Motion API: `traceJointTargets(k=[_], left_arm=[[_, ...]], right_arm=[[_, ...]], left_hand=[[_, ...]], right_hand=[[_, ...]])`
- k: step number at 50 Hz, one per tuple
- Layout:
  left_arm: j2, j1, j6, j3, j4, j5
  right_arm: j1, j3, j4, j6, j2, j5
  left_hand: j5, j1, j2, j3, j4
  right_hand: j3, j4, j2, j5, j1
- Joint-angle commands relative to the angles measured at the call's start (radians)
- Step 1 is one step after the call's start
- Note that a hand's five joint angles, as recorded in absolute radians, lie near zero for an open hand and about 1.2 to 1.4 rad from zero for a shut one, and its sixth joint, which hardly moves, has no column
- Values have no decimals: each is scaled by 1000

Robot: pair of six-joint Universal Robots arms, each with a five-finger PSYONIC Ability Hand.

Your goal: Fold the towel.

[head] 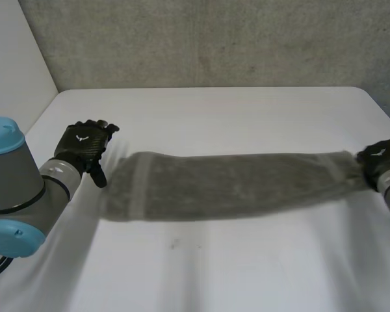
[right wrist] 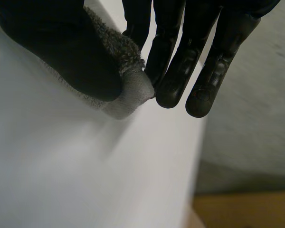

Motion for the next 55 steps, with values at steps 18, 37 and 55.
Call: traceJointTargets(k=[18,37,55], left_arm=[[29,-1,-4,-10,-1,-3],[43,-4,-5,-10,-9,-8],[38,-140,-107,56,8,-3]], right_arm=[[610,-137,-357,92,-66,-186],[800,-339,-237,98,316,-436],[539,-71,-27,572,-40,-178]], left_hand=[[-29,2,10,6,7],[-29,2,10,6,7],[-29,2,10,6,7]], right_hand=[[211,207,222,243,452],[-290,-294,-279,-258,-49],[-1011,-1015,-1000,-979,-770]])
